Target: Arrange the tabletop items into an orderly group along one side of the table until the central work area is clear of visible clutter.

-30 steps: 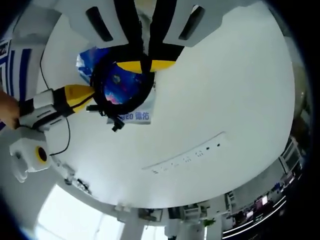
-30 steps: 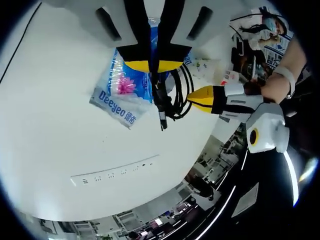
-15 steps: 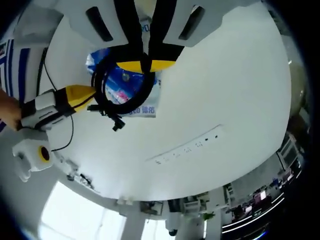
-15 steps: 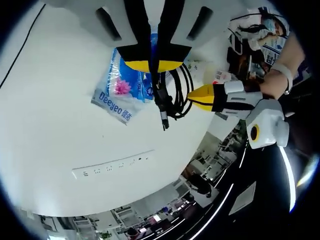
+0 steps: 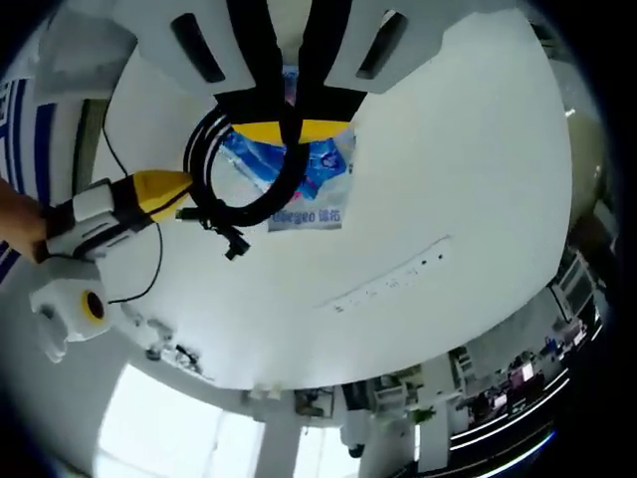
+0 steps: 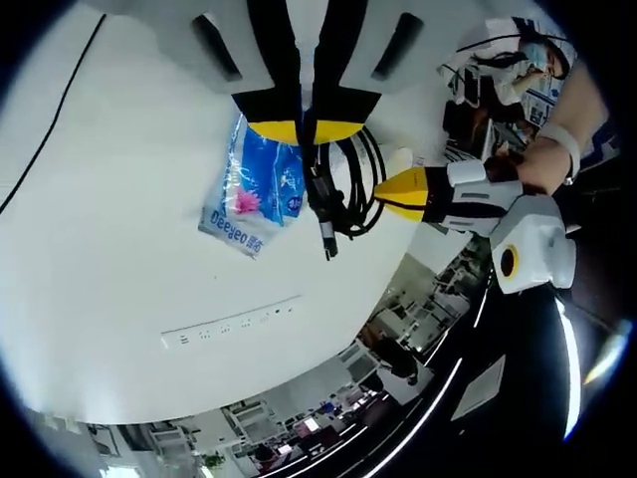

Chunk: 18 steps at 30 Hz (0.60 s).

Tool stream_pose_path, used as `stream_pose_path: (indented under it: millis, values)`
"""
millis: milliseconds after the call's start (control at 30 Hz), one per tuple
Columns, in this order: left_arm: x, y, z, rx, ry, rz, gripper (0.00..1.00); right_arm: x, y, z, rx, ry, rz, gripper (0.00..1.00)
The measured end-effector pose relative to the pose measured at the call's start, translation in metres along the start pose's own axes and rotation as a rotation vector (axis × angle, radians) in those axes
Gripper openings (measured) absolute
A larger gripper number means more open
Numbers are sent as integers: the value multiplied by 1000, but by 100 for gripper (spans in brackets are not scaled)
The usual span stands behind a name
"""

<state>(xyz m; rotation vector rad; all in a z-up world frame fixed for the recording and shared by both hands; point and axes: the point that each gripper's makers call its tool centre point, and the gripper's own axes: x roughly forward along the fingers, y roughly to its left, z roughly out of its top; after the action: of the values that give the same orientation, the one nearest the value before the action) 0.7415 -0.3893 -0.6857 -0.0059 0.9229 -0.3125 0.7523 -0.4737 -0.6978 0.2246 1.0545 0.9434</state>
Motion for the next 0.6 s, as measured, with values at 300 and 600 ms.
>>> stream_pose_path:
  millis: [300,600]
  values:
    - [7,-40,-13,29,24,-40,0,-28,-18,-31,32,13,-20,0]
    - [26,-79,-13,54,32,-97,0,-55,-46,-53,80,23,-58,0]
